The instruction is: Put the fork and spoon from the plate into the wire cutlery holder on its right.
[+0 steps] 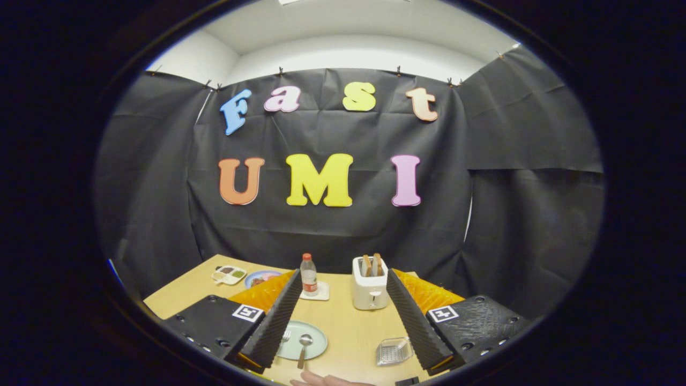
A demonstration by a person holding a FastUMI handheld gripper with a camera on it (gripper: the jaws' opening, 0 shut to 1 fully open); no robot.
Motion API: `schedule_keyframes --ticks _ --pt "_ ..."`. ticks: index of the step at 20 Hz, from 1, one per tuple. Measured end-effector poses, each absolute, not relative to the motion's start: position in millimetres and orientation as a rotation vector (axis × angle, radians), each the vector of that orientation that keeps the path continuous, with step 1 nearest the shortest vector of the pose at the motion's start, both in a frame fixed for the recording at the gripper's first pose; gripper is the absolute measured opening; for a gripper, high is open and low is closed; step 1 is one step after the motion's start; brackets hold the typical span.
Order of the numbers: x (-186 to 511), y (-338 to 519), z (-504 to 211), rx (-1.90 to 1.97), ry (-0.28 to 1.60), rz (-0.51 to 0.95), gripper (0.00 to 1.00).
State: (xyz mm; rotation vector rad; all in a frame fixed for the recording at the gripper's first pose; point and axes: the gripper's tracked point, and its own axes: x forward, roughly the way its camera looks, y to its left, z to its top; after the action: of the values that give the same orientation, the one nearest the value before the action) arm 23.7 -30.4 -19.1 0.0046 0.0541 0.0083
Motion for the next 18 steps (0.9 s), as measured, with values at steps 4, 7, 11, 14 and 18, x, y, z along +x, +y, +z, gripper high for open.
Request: schedule_keyframes --ticks 4,7,11,14,18 --pt "30.7 -30.7 -31.1 -0.001 0.085 0.013 0.96" --pt "39.0 -27.8 -44.6 -0.012 0.111 0.013 0.96" --pt "58.1 -13.2 -91.0 -0.009 0.209 0.017 0.96" --pt "74.8 5.7 -137.5 -0.012 0.308 0.043 0.96" --pt "89.3 30.7 -208.1 -0.05 0.454 0.076 0.96"
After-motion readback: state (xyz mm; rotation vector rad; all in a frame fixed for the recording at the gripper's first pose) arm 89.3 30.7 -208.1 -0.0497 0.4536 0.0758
